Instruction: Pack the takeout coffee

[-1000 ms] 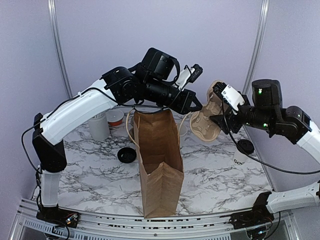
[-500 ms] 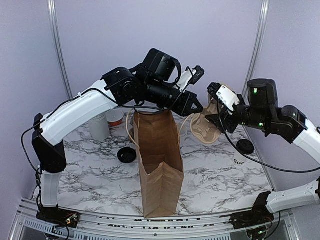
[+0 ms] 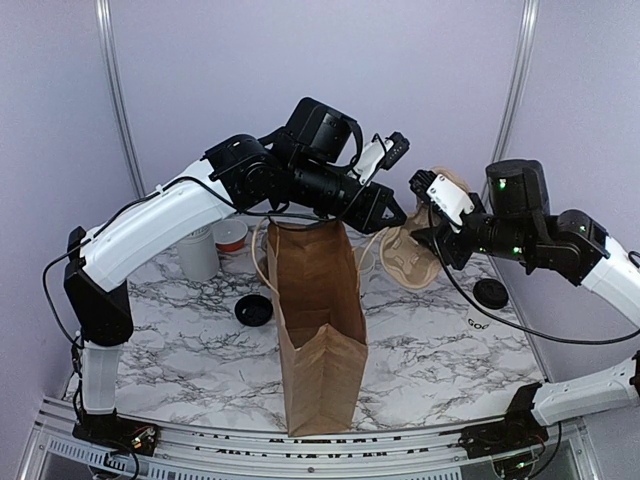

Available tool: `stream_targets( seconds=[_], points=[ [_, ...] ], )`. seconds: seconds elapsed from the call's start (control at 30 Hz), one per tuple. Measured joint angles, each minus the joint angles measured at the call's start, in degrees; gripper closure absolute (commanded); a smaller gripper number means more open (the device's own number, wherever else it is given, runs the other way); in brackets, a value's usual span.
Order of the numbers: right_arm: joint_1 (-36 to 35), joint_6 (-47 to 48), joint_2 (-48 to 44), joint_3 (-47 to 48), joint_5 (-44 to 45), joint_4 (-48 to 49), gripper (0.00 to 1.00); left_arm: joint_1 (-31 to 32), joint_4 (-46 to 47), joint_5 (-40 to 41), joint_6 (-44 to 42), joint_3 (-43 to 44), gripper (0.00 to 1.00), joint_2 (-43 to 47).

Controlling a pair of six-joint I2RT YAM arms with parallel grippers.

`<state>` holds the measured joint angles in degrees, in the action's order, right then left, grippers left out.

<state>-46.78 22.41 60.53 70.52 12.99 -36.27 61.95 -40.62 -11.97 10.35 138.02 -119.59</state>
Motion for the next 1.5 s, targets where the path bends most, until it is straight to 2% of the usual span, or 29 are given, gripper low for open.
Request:
stream_targets(
  seconds=[0.37,0.97,1.1,1.2,1.5],
  points=[
    [-0.24,-1.44,0.52,0.00,-0.48,-0.33,0.72,0.00,-0.02,0.48,-0.37,0.04,0.99,0.00],
    [-0.26,-5.33,-2.25,-1.18,-0.35,2.29,0.75,0.04,0.33,4.79,0.68,1.73,0.43,-0.37],
    [-0.26,-6.29,-2.51,-2.14,0.07,3.06,0.75,0.02,0.87,6.34,1.05,1.73,0.33,-0.26],
    [-0.26,-6.91,-2.80,-2.73,0.35,3.32,0.75,-0.09,1.42,7.56,1.33,1.73,0.28,0.24],
    [-0.24,-8.81,-3.56,-3.32,1.31,5.18,0.74,-0.42,3.50,13.53,3.48,0.59,0.25,6.51]
  ],
)
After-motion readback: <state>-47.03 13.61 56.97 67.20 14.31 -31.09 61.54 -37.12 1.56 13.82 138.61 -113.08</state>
